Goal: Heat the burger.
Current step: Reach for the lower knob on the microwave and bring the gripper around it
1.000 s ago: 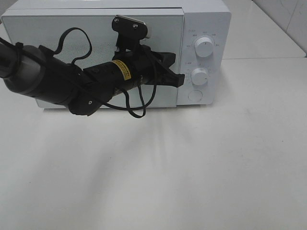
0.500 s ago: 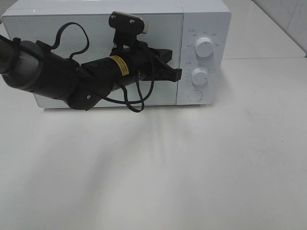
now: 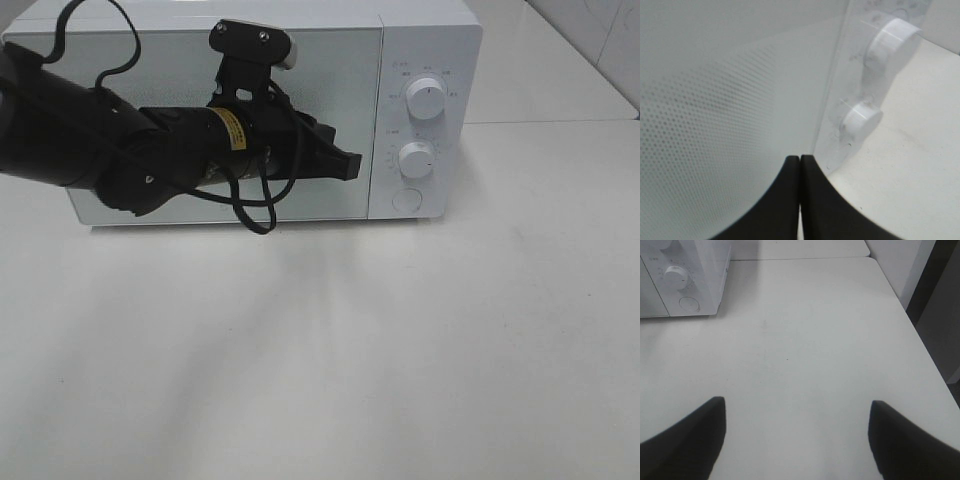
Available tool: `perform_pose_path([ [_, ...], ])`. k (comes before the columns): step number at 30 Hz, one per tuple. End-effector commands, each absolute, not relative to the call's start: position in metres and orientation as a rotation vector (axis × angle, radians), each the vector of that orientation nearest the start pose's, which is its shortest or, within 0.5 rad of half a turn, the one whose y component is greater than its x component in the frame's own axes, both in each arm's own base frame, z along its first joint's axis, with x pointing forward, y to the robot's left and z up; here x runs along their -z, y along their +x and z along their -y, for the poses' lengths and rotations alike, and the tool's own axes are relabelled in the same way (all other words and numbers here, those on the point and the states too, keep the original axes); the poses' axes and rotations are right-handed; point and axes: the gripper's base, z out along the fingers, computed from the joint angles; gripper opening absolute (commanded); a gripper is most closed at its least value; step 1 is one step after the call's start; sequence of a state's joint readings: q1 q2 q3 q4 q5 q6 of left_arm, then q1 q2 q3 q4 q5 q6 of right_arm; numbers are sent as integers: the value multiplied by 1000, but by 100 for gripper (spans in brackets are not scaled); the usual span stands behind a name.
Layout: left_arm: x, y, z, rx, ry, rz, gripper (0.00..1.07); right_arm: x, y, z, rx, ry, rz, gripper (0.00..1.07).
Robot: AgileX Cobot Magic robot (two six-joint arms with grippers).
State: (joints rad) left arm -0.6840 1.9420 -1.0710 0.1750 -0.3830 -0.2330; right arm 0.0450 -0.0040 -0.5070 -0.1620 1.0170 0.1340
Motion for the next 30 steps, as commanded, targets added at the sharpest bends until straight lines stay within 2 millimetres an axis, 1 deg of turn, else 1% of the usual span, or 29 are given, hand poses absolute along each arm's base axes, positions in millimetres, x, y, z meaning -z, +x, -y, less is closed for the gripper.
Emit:
perform_pose_path([
  [1,-186,298,261,565,659,-1922,10,-284,-9,13,82,94,-1944,76],
  [2,-186,298,261,565,659,-1922,10,-284,-9,13,82,94,-1944,76],
  [3,-189,289,255,564,664,-1931,33,-284,-9,13,82,94,-1944,76],
  [4,-190,285,252,564,664,-1932,45,-284,-9,13,82,94,-1944,76],
  [5,-190,285,252,564,664,-1932,45,-284,-9,13,82,94,-1944,76],
  [6,-193,278,246,564,658,-1936,74,-284,-9,13,82,94,-1944,76],
  [7,-194,275,243,562,651,-1949,89,-284,-9,13,82,94,-1944,76],
  [8,-194,275,243,562,651,-1949,89,-284,-9,13,82,94,-1944,76],
  [9,-197,268,236,548,644,-1987,101,-284,-9,13,82,94,-1944,76],
  [10,-201,262,229,526,652,-2024,100,-284,-9,13,82,94,-1944,76],
  [13,-204,259,226,511,657,-2049,100,-284,-9,13,82,94,-1944,76],
  [15,-216,248,213,441,680,-2153,100,-284,-9,13,82,94,-1944,76],
  [16,-216,248,213,441,680,-2153,100,-284,-9,13,82,94,-1944,76],
  [17,-221,245,210,426,687,-2166,100,-284,-9,13,82,94,-1944,76],
  [18,-231,238,203,397,700,-2184,100,-284,-9,13,82,94,-1944,76],
  [19,-231,238,203,397,700,-2184,100,-284,-9,13,82,94,-1944,76],
  [20,-236,235,199,380,706,-2199,100,-284,-9,13,82,94,-1944,76],
  [21,-244,227,191,344,714,-2241,100,-284,-9,13,82,94,-1944,76],
  [22,-244,227,191,344,714,-2241,100,-284,-9,13,82,94,-1944,76],
  [23,-248,223,186,324,715,-2267,100,-284,-9,13,82,94,-1944,76],
  [24,-255,215,176,288,711,-2314,100,-284,-9,13,82,94,-1944,76],
  [27,-259,213,170,276,694,-2329,100,-284,-9,13,82,94,-1944,76],
  [28,-263,212,156,251,632,-2390,100,-284,-9,13,82,94,-1944,76],
  [29,-265,213,136,213,532,-2474,100,-284,-9,13,82,94,-1944,76],
  [30,-265,213,136,213,532,-2474,100,-284,-9,13,82,94,-1944,76],
])
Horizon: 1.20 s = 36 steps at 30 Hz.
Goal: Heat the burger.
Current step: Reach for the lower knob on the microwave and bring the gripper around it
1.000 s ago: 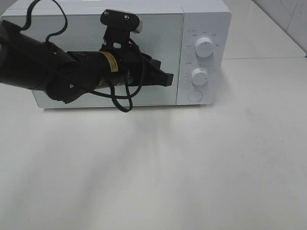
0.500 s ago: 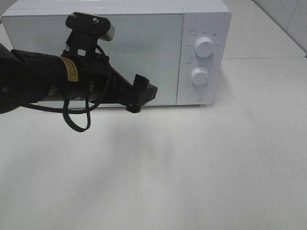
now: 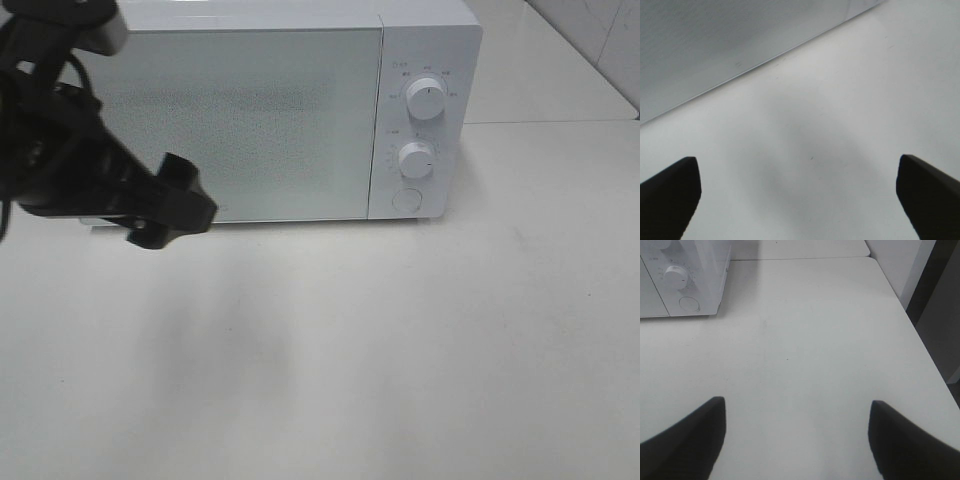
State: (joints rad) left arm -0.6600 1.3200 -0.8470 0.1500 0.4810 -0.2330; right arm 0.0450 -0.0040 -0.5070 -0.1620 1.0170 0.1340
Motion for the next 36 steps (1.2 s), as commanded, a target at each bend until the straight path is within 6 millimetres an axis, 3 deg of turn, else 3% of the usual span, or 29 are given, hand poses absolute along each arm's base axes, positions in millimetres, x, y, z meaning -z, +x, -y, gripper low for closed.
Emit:
perform_pose_path([
  [1,-265,214,126,191,486,-2519,100,-284,-9,13,82,94,-1944,76],
  [2,-266,216,105,145,379,-2590,100,-284,-9,13,82,94,-1944,76],
  [3,-266,216,105,145,379,-2590,100,-284,-9,13,82,94,-1944,76],
  [4,-266,216,92,114,321,-2628,100,-284,-9,13,82,94,-1944,76],
  [5,-267,217,68,54,199,-2692,100,-284,-9,13,82,94,-1944,76],
  [6,-267,217,68,54,199,-2692,100,-284,-9,13,82,94,-1944,76],
  [8,-267,212,38,-26,43,-2788,100,-284,-9,13,82,94,-1944,76],
  [13,-275,196,9,-114,-11,-2854,100,-284,-9,13,82,94,-1944,76],
  [21,-297,170,5,-100,-22,-2783,100,-284,-9,13,82,94,-1944,76],
  [26,-314,147,3,-94,7,-2673,100,-284,-9,13,82,94,-1944,76],
  [27,-316,134,2,-86,2,-2628,100,-284,-9,13,82,94,-1944,76],
  [31,-312,116,0,-78,0,-2578,100,-284,-9,13,82,94,-1944,76],
  [36,-293,78,-1,-34,-7,-2484,100,-284,-9,13,82,94,-1944,76],
])
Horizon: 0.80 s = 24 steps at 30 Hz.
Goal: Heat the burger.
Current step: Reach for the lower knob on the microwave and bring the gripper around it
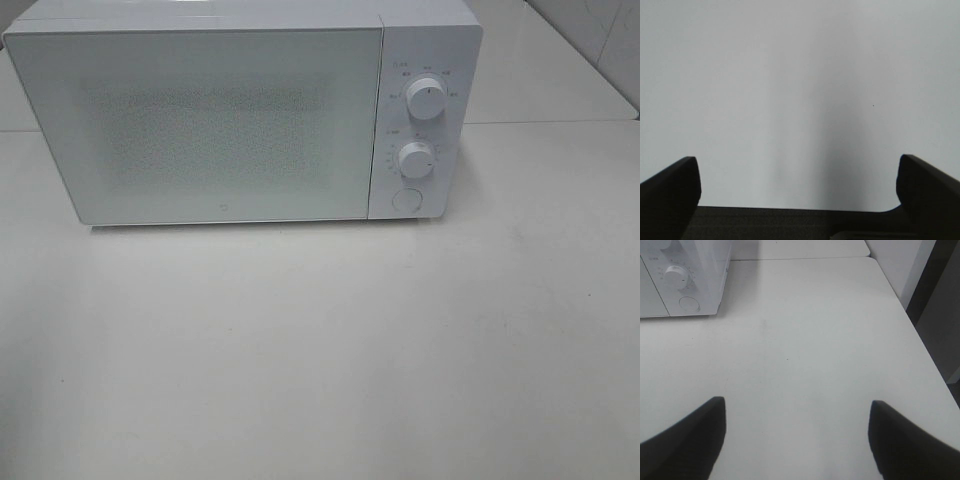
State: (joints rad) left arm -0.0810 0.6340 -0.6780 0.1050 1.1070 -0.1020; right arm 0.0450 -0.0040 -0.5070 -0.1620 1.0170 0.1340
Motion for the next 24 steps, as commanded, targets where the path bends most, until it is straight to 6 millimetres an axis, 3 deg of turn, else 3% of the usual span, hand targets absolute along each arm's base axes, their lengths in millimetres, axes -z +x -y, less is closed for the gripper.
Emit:
perform_pose_path([
  [1,-293,78,-1,-34,-7,-2484,100,-284,-9,13,82,94,-1944,76],
  [3,-287,59,-2,-22,-8,-2406,100,-284,-9,13,82,94,-1944,76],
  [9,-277,36,-4,-10,-12,-2303,100,-284,-9,13,82,94,-1944,76],
  [11,-278,19,-4,-12,37,-2175,100,-284,-9,13,82,94,-1944,76],
  [24,-279,-1,-4,-24,111,-2041,100,-284,-9,13,82,94,-1944,76],
])
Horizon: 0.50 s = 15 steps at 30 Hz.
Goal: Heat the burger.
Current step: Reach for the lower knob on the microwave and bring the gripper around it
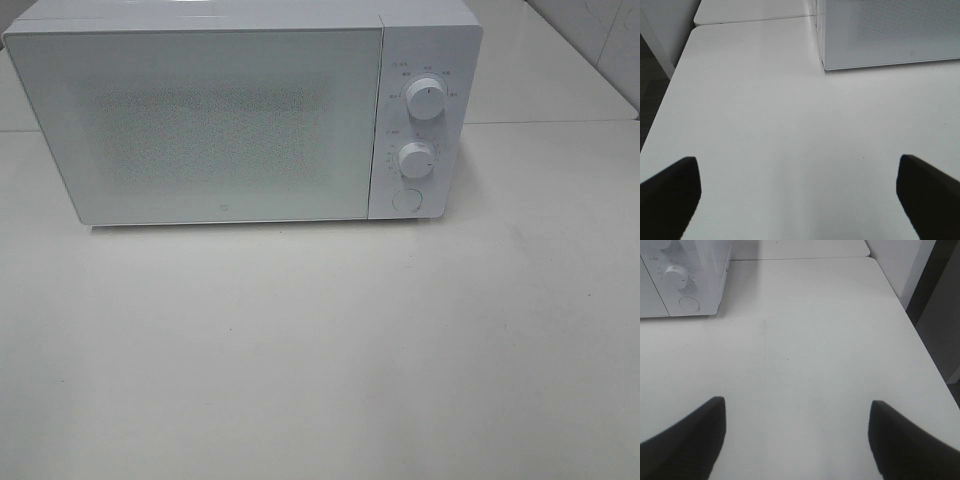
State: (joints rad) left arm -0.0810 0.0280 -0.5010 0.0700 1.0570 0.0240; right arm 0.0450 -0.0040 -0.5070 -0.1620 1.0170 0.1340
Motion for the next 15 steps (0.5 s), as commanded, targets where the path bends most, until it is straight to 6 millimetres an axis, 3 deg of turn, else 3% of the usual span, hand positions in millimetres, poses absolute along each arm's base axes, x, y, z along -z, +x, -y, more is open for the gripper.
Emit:
perform_pose_path([
  [1,-279,-1,-3,-9,112,-2041,100,-284,-9,13,82,94,-1944,76],
  [15,-278,-8,0,44,112,-1992,100,-284,-8,13,83,93,-1949,76],
])
